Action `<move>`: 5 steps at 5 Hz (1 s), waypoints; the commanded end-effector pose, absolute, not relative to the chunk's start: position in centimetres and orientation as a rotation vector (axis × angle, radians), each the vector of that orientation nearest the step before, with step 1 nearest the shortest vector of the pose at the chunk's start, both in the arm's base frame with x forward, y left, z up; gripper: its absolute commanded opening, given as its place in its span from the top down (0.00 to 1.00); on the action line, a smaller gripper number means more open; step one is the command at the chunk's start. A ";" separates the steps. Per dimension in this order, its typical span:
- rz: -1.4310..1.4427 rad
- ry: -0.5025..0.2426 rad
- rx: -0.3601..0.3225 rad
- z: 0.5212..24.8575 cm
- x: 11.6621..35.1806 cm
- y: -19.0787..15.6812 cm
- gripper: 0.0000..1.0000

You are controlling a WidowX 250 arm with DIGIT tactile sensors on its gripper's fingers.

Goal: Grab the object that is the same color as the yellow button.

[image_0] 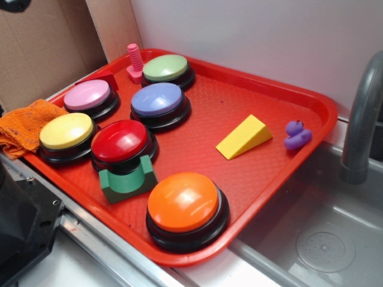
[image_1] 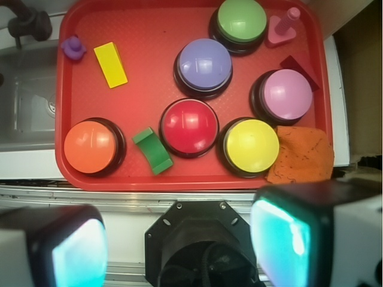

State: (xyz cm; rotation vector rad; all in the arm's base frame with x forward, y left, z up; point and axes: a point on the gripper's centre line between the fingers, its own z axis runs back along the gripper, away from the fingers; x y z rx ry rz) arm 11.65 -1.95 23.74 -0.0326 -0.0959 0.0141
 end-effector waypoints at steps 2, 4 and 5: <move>-0.083 -0.104 -0.045 22.8 13.3 -1.8 0.00; -0.156 -0.165 -0.042 19.6 18.6 -1.6 0.00; -0.198 -0.192 -0.016 17.3 21.1 -3.3 0.00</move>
